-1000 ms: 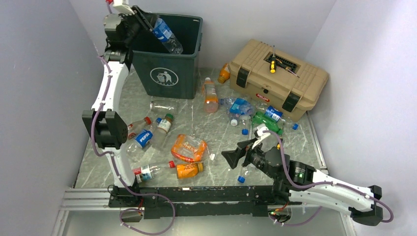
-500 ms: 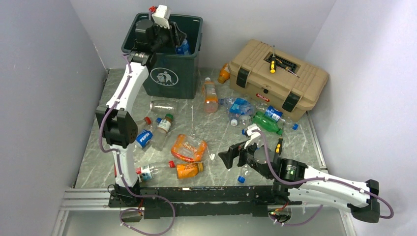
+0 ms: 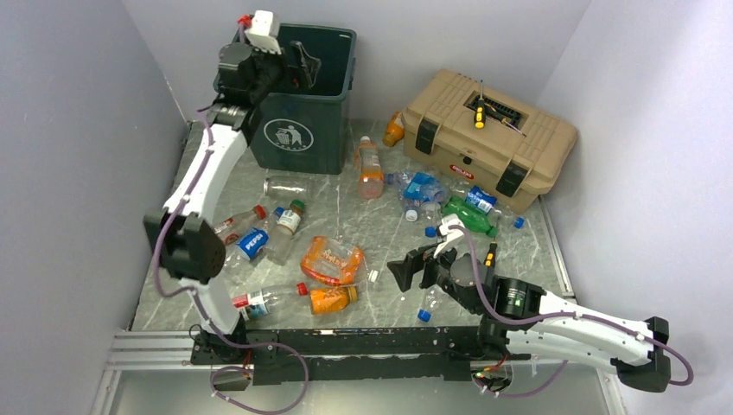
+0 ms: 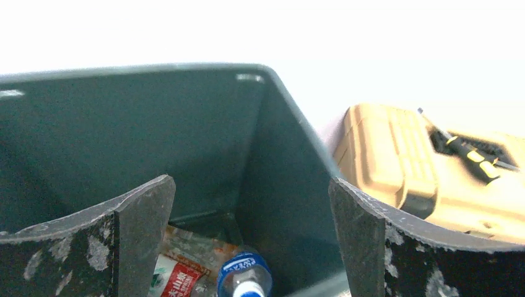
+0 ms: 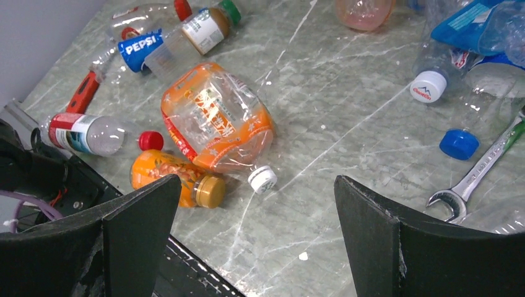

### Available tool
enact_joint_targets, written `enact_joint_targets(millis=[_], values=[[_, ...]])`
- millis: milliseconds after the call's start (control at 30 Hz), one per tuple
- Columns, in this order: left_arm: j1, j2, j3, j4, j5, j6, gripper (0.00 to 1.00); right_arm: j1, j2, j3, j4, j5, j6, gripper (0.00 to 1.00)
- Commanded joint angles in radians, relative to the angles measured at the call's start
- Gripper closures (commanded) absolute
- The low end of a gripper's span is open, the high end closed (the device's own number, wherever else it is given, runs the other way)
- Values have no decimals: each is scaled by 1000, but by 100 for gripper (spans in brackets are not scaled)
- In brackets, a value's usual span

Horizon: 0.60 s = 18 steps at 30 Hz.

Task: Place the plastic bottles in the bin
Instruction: Place the plastic bottle in the trash bin, then pick up the plastic bottle at the center of the board.

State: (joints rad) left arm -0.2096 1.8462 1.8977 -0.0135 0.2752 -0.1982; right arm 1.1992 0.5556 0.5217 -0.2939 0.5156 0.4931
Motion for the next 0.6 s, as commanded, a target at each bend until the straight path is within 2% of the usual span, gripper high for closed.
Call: enact_joint_targets(millis=[0, 100, 300, 467, 567], values=[[-21, -313, -84, 132, -112, -21, 1, 3, -15, 48, 10, 32, -23, 0], [-40, -480, -186, 51, -177, 9, 0, 3, -13, 47, 11, 39, -18, 0], [-47, -686, -345, -383, -398, 49, 1, 2, 61, 60, 1, 95, 18, 0], [-47, -901, -617, -529, -361, 34, 0, 0, 199, 63, 24, 129, 71, 0], [-48, -1001, -773, -529, -237, 58, 1, -26, 298, 70, 39, 96, 100, 0]])
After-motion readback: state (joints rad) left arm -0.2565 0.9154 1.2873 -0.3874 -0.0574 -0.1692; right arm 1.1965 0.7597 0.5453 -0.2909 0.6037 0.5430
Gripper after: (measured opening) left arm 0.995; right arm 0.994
